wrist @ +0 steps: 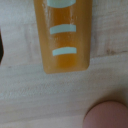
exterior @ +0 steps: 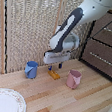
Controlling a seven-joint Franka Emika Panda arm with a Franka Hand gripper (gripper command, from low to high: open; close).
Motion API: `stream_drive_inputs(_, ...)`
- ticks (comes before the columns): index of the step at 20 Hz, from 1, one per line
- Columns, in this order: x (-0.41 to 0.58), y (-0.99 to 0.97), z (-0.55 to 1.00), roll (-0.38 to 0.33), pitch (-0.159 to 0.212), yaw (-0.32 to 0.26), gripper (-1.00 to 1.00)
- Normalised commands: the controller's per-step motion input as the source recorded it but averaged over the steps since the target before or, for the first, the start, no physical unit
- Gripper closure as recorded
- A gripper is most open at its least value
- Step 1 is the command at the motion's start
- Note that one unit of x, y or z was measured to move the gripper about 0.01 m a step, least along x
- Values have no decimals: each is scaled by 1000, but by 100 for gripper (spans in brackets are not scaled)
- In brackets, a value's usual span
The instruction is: Caressingly guide your clamp towards the toast. Compassionately possess the toast with your clamp. Gradually tag the toast up from the worktable. Complaisantly, cruise the held-toasty-pillow to your white crockery. Last but notably, liberate the toast onto the shiny white tableware.
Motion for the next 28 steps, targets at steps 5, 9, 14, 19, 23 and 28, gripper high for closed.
stream_drive_inputs(5, 219, 99, -127, -113, 137, 6, 100)
stream_drive_inputs(9, 204, 70, -71, -73, 109, 5, 100)
stream_drive_inputs(14, 118, 78, -1, -38, 75, 0, 100)
stream_drive_inputs(19, -31, 61, 423, 9, 9, -59, 100)
stream_drive_inputs(23, -45, 141, 1000, 1, -6, -66, 100)
stream_drive_inputs(28, -121, 309, 973, 9, 37, -11, 100)
